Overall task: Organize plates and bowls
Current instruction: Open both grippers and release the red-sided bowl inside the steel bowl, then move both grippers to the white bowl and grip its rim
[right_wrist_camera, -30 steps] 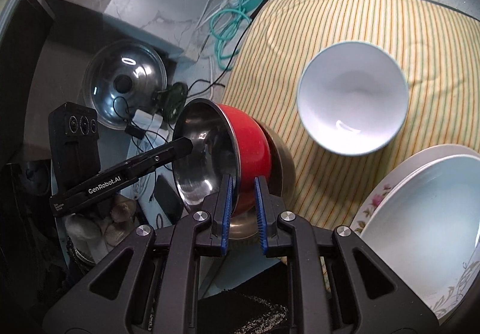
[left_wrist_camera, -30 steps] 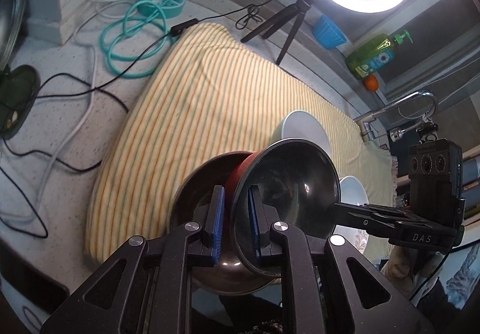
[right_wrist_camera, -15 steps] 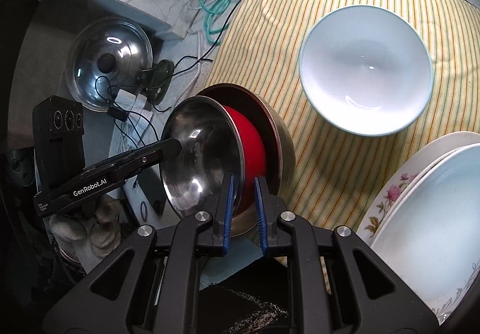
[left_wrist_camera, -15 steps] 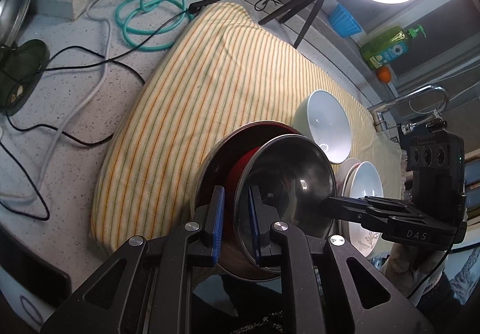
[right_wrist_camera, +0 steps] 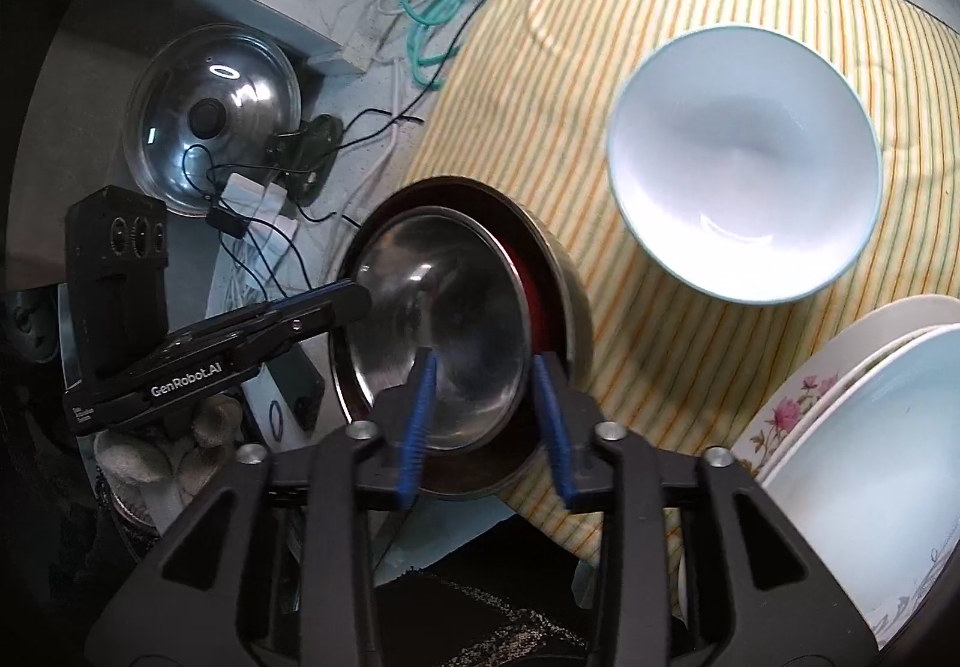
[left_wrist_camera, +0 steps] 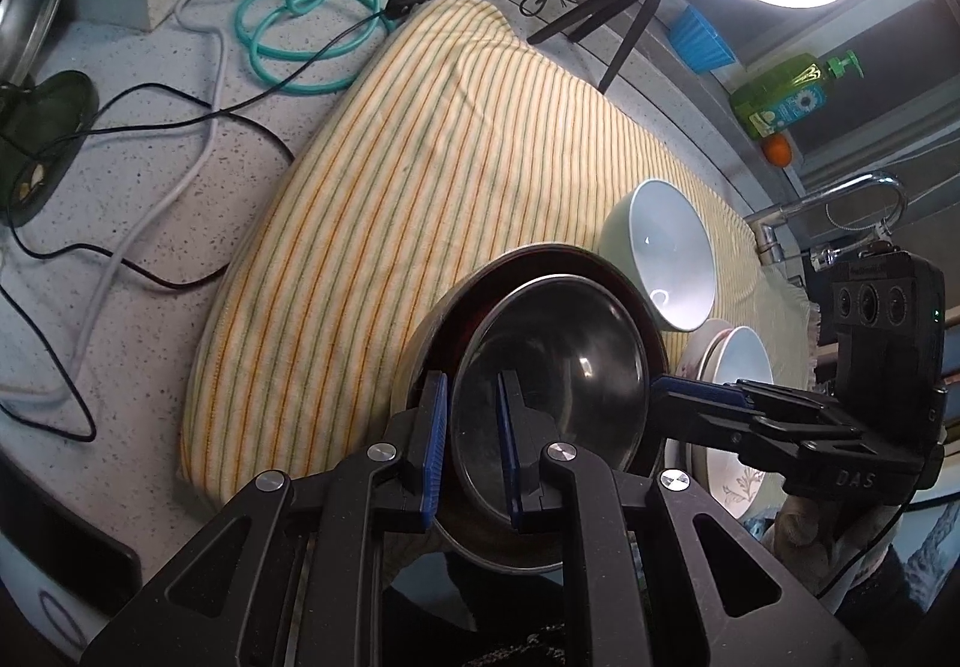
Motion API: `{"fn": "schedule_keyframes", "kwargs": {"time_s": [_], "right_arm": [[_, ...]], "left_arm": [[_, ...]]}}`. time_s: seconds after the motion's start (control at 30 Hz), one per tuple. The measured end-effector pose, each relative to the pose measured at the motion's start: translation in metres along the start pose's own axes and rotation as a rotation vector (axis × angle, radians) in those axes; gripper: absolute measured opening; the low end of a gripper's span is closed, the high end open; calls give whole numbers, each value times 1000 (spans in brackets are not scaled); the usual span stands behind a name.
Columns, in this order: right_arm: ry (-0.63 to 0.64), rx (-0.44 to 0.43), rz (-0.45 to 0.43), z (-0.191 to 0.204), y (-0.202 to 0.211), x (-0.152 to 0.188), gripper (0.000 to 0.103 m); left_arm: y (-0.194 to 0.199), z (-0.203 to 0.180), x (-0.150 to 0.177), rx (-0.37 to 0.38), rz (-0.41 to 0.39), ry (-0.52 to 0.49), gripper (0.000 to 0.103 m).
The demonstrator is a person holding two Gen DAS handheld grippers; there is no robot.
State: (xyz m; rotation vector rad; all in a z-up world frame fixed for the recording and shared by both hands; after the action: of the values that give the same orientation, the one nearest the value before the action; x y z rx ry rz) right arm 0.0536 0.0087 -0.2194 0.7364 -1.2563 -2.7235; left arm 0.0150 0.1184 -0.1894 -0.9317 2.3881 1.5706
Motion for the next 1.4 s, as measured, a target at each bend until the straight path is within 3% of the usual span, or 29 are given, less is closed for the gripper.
{"fn": "schedule_keyframes", "kwargs": {"time_s": [0.2, 0.27, 0.43, 0.57, 0.93, 1.4], "right_arm": [[60, -18, -37, 12, 11, -7, 51], [65, -20, -53, 12, 16, -10, 59], [56, -38, -91, 9, 29, -18, 65], [43, -34, -142, 3, 44, -29, 74], [-11, 69, -264, -50, 87, -60, 76], [-102, 181, -245, -125, 83, -61, 76]], "left_arm": [[6, -3, -6, 7, -16, -2, 14], [8, -5, -8, 17, -21, -1, 16], [10, -15, -15, 25, -36, -19, 17], [9, -24, -24, 27, -58, -42, 27], [-8, -50, -44, 62, -64, -83, 27], [-51, -85, -51, 107, 7, -123, 27]]}}
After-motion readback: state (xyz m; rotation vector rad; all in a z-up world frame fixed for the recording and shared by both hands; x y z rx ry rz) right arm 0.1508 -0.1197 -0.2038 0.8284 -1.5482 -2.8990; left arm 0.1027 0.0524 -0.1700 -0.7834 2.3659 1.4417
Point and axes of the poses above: each gripper's, at about its wrist camera, not at the fingertips, and y roughly against the way its jaws point, z to its left, x to its underside, the point moved 7 cm from there along -y, roughly the way its jaws point, and after that the axes turned 13 degrees about -z, right-handed, at the moved point
